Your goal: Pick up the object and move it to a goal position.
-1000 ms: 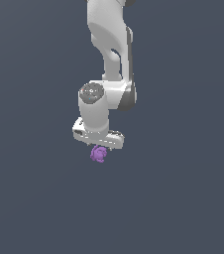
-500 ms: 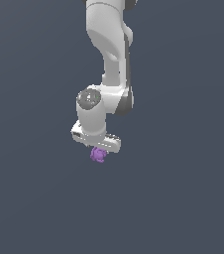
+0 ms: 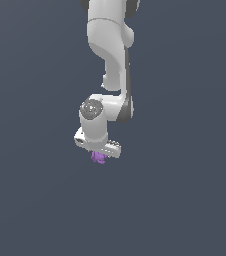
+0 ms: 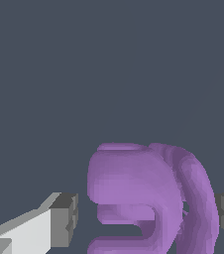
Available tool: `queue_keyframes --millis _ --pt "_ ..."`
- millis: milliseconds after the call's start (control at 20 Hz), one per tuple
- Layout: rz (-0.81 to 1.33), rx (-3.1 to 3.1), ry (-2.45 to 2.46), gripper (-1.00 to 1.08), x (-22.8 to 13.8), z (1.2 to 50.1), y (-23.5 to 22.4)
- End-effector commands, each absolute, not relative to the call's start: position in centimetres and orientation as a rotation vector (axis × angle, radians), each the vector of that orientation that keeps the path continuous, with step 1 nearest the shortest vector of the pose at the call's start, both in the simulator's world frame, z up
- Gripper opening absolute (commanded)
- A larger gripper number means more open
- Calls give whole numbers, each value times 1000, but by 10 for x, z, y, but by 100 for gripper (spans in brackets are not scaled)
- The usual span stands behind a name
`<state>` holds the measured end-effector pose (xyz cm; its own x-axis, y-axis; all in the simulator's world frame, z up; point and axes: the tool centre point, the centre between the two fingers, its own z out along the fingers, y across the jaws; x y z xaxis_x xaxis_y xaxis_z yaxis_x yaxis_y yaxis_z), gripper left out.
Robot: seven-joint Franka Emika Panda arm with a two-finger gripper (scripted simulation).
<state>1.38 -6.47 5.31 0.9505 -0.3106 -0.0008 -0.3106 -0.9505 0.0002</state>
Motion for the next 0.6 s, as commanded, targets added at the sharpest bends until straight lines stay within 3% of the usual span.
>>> queue_keyframes --millis 0,200,250,550 --pt "0 3102 -495 100 14 44 -65" --pt "0 3102 -496 100 15 40 -65" --pt "0 3102 -496 -100 15 40 -65" --pt "0 3102 -496 -100 15 40 -65"
